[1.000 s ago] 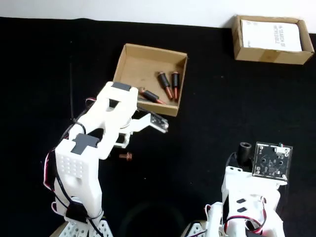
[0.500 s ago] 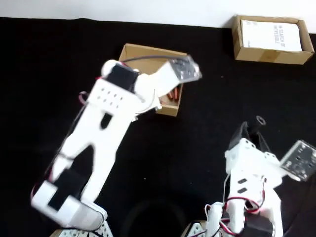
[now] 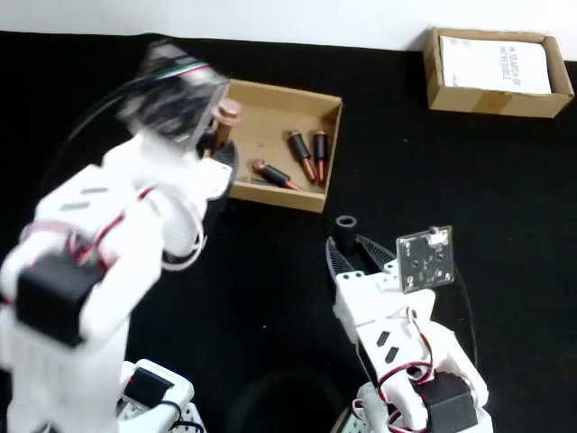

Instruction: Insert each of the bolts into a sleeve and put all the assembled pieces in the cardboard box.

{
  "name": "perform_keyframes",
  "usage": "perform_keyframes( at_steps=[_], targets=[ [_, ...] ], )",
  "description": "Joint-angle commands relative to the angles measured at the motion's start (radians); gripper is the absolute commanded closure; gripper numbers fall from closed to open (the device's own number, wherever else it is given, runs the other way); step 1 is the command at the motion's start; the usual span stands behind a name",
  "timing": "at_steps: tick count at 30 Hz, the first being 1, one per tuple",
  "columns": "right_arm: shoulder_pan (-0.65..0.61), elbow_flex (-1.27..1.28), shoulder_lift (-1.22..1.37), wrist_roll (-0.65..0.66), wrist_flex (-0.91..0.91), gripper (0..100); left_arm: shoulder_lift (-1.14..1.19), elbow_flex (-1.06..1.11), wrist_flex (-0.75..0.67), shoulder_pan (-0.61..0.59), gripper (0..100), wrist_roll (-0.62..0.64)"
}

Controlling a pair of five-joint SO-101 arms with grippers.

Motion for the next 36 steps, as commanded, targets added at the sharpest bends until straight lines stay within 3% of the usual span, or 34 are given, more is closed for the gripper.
perform_keyframes(
  at_steps=[1,6,10,18,23,36],
  targets=[
    [-0.01,-0.002,-0.004,0.009,-0.096,99.1,-0.173,0.283,-0.319,-0.012,99,0.176],
    [-0.01,0.039,0.002,0.008,-0.265,99.1,-0.278,0.705,-0.753,0.035,99,0.344],
    [-0.012,0.088,0.001,0.008,-0.295,99.1,-0.239,0.808,-0.868,0.128,99,0.353],
    [-0.015,0.145,-0.001,0.008,-0.297,99.1,-0.07,0.604,-0.865,0.217,99,0.35],
    [-0.015,0.145,0.002,0.008,-0.297,99.1,-0.019,0.499,-0.77,0.232,99,0.354],
    [-0.015,0.143,0.002,0.014,-0.312,99.1,-0.013,0.575,-0.758,0.314,99,0.356]
  ],
)
